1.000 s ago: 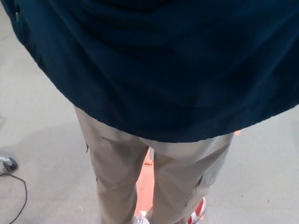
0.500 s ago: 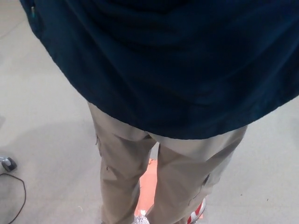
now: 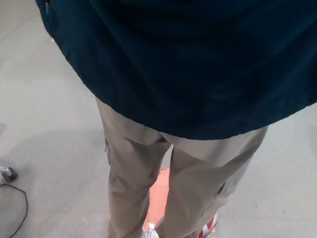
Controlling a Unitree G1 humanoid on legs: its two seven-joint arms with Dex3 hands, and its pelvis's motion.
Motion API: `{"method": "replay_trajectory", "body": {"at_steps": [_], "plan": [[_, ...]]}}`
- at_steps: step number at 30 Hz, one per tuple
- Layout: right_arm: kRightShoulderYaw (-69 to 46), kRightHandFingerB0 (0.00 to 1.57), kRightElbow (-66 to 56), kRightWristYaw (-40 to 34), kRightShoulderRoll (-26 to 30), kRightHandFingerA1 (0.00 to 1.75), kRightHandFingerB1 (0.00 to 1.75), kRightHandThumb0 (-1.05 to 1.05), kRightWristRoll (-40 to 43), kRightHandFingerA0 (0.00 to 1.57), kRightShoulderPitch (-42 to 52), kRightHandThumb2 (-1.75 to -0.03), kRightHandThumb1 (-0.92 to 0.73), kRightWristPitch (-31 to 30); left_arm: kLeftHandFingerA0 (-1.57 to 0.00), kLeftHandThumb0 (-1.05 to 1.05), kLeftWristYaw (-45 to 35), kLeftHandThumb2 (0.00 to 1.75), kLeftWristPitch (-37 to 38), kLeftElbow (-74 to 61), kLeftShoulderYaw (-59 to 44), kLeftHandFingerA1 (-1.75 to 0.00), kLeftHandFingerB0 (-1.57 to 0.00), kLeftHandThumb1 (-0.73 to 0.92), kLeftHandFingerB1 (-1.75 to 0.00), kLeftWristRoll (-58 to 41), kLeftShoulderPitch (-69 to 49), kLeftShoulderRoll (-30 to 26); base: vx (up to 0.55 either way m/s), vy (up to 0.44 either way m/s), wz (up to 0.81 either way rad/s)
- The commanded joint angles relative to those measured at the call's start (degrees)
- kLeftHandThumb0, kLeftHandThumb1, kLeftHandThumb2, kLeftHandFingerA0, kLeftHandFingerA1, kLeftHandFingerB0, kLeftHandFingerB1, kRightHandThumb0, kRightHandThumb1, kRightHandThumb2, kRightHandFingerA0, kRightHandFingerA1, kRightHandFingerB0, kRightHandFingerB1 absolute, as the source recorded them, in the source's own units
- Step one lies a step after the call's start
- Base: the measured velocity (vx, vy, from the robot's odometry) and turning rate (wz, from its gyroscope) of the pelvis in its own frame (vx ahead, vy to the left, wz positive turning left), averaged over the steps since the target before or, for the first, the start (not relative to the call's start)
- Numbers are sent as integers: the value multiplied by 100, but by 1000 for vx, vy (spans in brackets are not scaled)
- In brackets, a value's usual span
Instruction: A person hands a coat to the robot and the robot grabs it with both hands and holds it while the person wears the coat.
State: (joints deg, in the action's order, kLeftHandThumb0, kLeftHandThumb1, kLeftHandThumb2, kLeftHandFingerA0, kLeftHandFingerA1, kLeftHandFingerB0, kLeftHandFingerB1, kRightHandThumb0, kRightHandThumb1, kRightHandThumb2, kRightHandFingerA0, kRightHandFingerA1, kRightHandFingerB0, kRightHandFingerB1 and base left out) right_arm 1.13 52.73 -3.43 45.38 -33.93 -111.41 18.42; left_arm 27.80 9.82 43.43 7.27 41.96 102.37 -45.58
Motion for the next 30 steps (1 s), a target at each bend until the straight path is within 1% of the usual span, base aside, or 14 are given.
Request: {"method": "replay_trajectory", "body": {"at_steps": [1,5,6,7,8,10,11,12,14,17,23,25,27,30], "plan": [[-1804,0,-4994,109,-416,6,0,-93,1643,0,3361,-107,-81,-78,0,-83,-685,119,-1602,-5144,-1722,-10,0,92,-10,-153,-3430,661,0,0,0],[-2171,0,-6717,257,-941,12,7,-88,1647,0,4535,-109,-78,-490,0,-81,-872,120,-1747,-6417,-1957,-10,0,92,-13,145,-4409,1127,0,0,0],[-2213,0,-7056,234,-1085,18,14,-75,1632,0,4833,-66,-88,-480,0,-81,-990,120,-1787,-6750,-1999,-11,0,92,-12,229,-4664,1226,0,0,0],[-2261,0,-7267,159,-1184,18,15,-62,1664,0,5160,-72,-85,-259,0,-80,-1036,117,-1730,-7065,-2049,-11,0,90,-12,208,-4935,1337,0,0,0],[-2293,0,-7404,119,-1232,22,20,-70,1742,0,5420,-101,-68,-35,0,-77,-1025,115,-1648,-7291,-2087,-12,0,88,-15,189,-5153,1425,0,0,0],[-2329,0,-7622,211,-1216,20,19,-71,2217,0,5896,-99,-65,356,0,-78,-1035,115,-1527,-7753,-2150,-10,0,89,-12,179,-5608,1609,0,0,0],[-2381,0,-7817,353,-1214,15,16,-79,2408,0,6058,-67,-81,214,0,-81,-1046,114,-1474,-7923,-2174,-7,0,91,-8,140,-5788,1684,0,0,0],[-2449,0,-8168,452,-1309,13,13,-83,2438,0,6231,-100,-64,-114,0,-81,-1054,115,-1423,-8125,-2190,-7,0,91,-8,89,-5995,1783,0,0,0],[-2451,0,-8840,498,-1585,11,10,-86,2298,0,6488,-101,-66,-716,0,-82,-1017,115,-1403,-8412,-2154,-7,0,90,-8,68,-6251,1973,0,0,0],[-2365,2,-9197,211,-1923,22,20,-75,2427,0,7250,-95,-58,-320,0,-83,-947,113,-915,-8956,-2222,-3,0,91,-5,-2,-7185,2158,0,0,0],[-2325,0,-10025,179,-2497,22,16,-71,2529,0,8732,-82,-56,-505,0,-80,-465,114,-712,-9577,-1685,-10,-1,85,-13,447,-9019,3022,0,0,0],[-2200,0,-10180,40,-2833,18,13,-81,2231,0,9509,-101,-64,-253,0,-74,18,111,-449,-9510,-1433,-15,-6,81,-23,731,-9701,3236,0,0,0],[-2109,0,-10182,-130,-3127,14,10,-84,1914,0,10274,-101,-66,166,0,-72,599,109,-80,-9315,-1133,-16,-7,79,-24,892,-10625,3416,0,0,0],[-2095,0,-10074,-217,-3336,9,7,-85,1700,0,11109,-103,-73,639,0,-78,737,111,139,-9275,-911,-12,-2,85,-15,925,-11477,3484,0,0,0]]}}
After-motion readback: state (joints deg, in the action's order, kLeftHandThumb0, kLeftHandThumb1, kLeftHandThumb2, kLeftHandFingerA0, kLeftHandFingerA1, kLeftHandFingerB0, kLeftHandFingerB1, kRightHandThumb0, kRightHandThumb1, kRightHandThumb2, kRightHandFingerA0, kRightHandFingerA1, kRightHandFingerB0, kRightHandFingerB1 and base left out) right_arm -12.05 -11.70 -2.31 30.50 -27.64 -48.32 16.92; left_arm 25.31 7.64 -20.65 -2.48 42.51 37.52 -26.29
